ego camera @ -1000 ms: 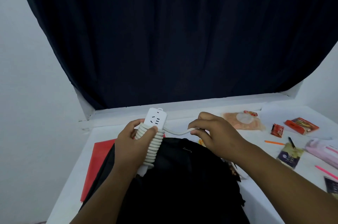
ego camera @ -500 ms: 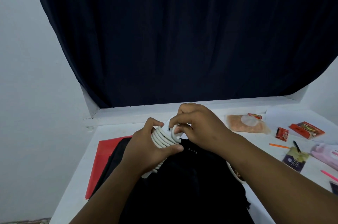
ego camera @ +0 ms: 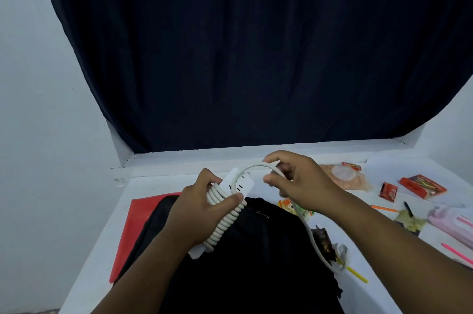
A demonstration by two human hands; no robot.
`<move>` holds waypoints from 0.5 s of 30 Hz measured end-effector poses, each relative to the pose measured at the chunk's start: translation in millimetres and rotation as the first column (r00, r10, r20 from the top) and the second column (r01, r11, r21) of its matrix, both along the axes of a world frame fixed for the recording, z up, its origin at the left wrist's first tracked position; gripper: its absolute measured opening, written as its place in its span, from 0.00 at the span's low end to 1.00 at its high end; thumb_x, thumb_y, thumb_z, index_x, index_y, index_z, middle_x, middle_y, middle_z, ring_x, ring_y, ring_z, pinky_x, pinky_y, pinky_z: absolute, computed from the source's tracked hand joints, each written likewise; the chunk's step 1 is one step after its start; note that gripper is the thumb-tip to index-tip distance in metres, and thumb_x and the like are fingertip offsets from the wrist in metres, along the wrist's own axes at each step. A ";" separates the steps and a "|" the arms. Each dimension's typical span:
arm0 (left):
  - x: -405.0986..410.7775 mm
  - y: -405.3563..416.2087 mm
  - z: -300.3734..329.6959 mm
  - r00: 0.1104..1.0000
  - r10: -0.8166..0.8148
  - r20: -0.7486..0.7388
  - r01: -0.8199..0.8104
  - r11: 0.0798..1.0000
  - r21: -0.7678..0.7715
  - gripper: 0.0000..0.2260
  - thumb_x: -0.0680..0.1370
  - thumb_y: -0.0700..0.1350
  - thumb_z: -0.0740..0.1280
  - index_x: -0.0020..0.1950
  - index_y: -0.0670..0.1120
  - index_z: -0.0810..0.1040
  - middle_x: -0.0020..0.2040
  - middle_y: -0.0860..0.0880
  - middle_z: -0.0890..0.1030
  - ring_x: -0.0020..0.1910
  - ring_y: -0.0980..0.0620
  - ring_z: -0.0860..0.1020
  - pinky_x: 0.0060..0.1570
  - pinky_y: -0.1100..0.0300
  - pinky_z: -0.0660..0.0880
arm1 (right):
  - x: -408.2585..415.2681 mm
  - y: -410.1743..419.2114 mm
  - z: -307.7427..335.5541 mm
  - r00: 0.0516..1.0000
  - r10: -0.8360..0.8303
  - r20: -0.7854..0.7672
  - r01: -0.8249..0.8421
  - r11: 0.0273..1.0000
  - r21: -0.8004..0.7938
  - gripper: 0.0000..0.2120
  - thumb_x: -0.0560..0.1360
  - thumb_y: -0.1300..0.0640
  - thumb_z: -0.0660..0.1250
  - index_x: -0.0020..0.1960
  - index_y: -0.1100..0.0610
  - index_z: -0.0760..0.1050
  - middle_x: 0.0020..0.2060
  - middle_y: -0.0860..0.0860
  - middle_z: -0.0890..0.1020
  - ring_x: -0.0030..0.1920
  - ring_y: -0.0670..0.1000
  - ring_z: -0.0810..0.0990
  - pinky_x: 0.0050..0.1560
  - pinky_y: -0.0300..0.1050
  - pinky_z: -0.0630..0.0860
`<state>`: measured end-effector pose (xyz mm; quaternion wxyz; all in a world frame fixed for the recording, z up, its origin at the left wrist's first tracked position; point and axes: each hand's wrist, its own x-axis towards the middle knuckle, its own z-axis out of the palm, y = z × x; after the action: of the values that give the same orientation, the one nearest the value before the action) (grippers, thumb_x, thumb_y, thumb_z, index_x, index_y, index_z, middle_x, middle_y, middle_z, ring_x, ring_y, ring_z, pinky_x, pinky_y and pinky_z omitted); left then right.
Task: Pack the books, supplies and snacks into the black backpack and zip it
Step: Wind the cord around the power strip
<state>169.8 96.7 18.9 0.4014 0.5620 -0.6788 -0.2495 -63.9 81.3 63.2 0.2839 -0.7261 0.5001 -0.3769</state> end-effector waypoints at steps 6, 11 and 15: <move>-16.0 3.4 5.0 0.988 -0.155 0.008 0.155 0.988 0.023 0.21 0.67 0.64 0.75 0.51 0.56 0.72 0.45 0.59 0.83 0.43 0.58 0.83 0.41 0.50 0.82 | -13.2 -2.3 5.9 0.990 0.033 0.135 -0.016 0.992 -0.126 0.04 0.77 0.60 0.70 0.45 0.52 0.80 0.38 0.52 0.83 0.41 0.57 0.80 0.44 0.50 0.77; -38.4 12.2 17.6 0.938 -0.331 -0.101 0.335 0.942 0.029 0.21 0.67 0.60 0.75 0.54 0.58 0.71 0.46 0.54 0.85 0.45 0.52 0.84 0.43 0.47 0.82 | -26.8 -12.2 16.4 0.977 0.069 0.202 -0.059 0.997 -0.056 0.02 0.74 0.61 0.73 0.44 0.55 0.85 0.38 0.48 0.85 0.37 0.48 0.82 0.38 0.39 0.76; -64.3 14.7 23.4 0.912 -0.337 -0.233 0.337 0.941 -0.042 0.29 0.67 0.56 0.74 0.65 0.63 0.66 0.45 0.49 0.86 0.44 0.49 0.84 0.45 0.53 0.82 | -36.1 -17.5 4.7 0.979 0.058 0.195 -0.090 0.983 0.160 0.09 0.75 0.65 0.68 0.40 0.56 0.84 0.33 0.52 0.81 0.32 0.50 0.71 0.31 0.41 0.67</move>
<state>105.5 111.4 42.3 0.4307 0.4024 -0.7130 -0.3796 -100.0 63.9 67.9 0.4043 -0.6785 0.4734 -0.3900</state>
